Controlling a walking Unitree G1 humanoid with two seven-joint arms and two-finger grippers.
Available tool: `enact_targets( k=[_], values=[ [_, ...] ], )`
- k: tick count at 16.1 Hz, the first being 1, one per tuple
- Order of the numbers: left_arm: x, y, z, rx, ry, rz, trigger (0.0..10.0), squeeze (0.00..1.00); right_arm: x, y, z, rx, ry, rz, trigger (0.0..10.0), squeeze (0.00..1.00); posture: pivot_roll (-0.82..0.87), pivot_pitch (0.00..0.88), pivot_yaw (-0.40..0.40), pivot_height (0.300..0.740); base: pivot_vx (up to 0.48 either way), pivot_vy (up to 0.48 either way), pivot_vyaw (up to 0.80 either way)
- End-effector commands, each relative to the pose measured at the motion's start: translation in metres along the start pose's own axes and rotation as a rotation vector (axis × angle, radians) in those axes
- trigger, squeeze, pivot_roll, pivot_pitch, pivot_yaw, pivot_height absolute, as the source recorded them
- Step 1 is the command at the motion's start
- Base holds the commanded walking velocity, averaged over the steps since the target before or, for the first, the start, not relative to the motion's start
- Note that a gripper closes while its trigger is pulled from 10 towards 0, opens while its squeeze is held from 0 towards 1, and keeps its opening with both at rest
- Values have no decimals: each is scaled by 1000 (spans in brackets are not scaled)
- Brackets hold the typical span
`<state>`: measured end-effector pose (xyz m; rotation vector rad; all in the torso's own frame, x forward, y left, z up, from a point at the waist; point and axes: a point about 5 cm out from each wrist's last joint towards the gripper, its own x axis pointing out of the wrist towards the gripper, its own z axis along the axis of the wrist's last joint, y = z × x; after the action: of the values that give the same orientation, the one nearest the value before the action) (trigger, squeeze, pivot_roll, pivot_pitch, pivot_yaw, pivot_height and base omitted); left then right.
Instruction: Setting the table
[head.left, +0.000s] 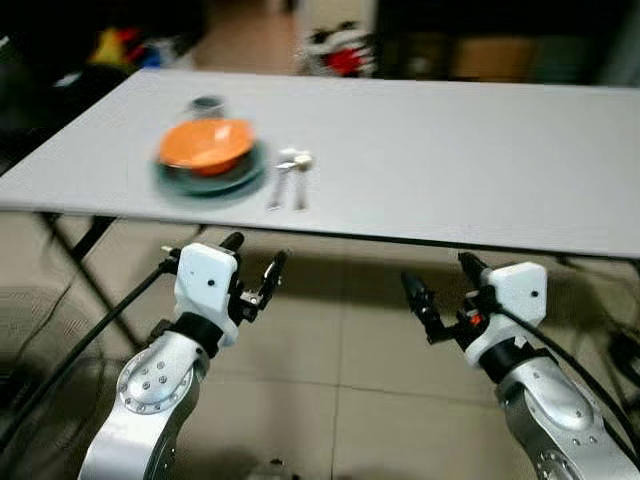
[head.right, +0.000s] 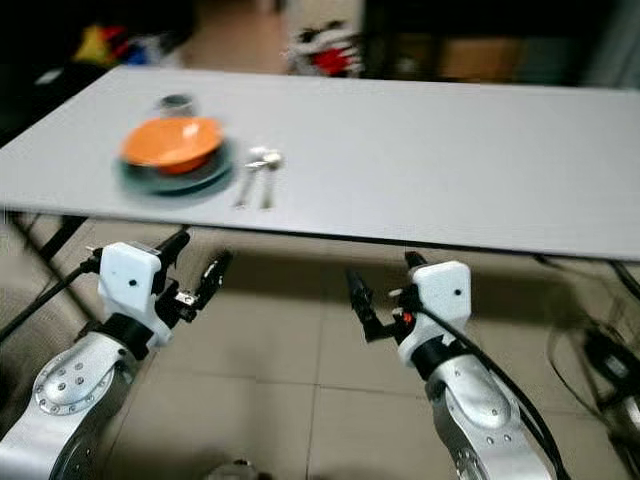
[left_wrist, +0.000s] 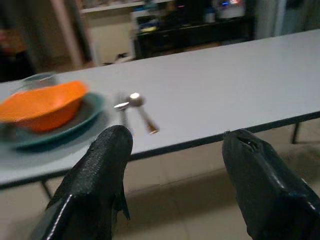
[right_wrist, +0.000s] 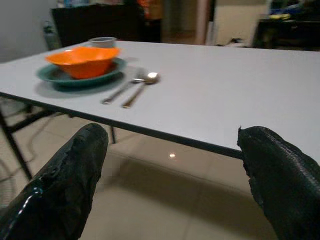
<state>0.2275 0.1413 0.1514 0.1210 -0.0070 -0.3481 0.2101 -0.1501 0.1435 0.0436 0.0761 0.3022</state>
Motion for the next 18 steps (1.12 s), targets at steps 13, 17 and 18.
enact_targets(
  k=[13,17,18],
  values=[
    [3,8,5,32,4,78,10000,0,4,3,5,-20,-17,34,10000,1000,107,0,45,740,0,0,800],
    [1,11,4,35,15,112,10000,0,5,6,9,-2,-34,65,10000,1000,112,0,36,740,0,0,800],
    [0,12,5,38,14,115,10000,0,5,7,8,3,-32,67,10000,1000,112,0,36,740,0,0,800]
  ],
)
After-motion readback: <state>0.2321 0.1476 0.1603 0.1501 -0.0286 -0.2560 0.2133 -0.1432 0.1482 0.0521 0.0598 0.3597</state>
